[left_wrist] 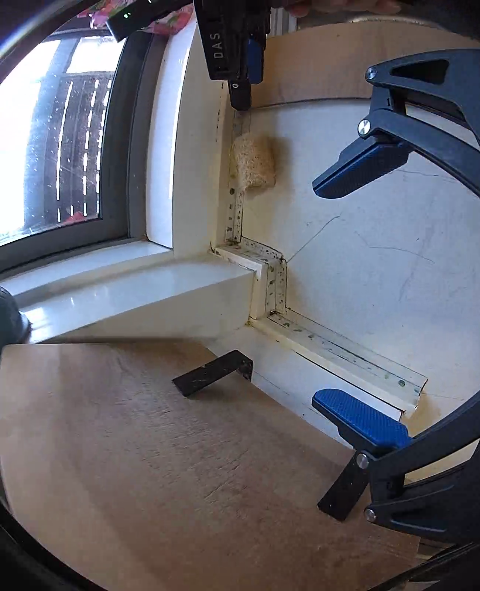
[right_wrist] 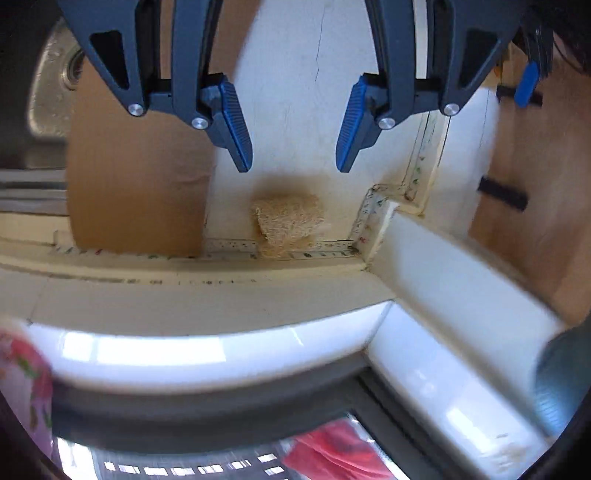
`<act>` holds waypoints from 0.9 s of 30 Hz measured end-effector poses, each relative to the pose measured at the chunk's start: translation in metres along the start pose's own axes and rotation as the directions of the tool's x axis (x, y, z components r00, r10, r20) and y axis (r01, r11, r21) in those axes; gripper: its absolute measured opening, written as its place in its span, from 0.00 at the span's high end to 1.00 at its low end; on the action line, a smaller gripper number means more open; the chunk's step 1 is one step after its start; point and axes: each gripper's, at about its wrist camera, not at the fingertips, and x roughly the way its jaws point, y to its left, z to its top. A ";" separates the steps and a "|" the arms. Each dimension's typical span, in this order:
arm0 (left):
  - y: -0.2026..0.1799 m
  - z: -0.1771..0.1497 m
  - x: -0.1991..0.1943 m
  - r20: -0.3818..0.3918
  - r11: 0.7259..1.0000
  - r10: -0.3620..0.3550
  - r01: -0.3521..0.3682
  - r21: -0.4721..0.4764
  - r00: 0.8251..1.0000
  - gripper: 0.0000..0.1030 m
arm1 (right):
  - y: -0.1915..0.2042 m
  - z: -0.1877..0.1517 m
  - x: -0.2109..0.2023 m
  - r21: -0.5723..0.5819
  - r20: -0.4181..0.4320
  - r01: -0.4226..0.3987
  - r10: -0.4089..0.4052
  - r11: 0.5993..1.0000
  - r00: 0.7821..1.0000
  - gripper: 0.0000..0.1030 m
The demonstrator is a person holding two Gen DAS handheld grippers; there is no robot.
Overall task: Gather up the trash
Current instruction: 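Grasp the beige scrubber with the right tool, then carry the scrubber down over the floor bin with the right tool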
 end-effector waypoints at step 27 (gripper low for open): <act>0.019 -0.030 0.032 -0.139 1.000 -0.012 0.008 -0.026 0.990 0.01 | 0.007 0.011 0.072 0.046 -0.028 -0.063 0.064 0.997 0.998 0.85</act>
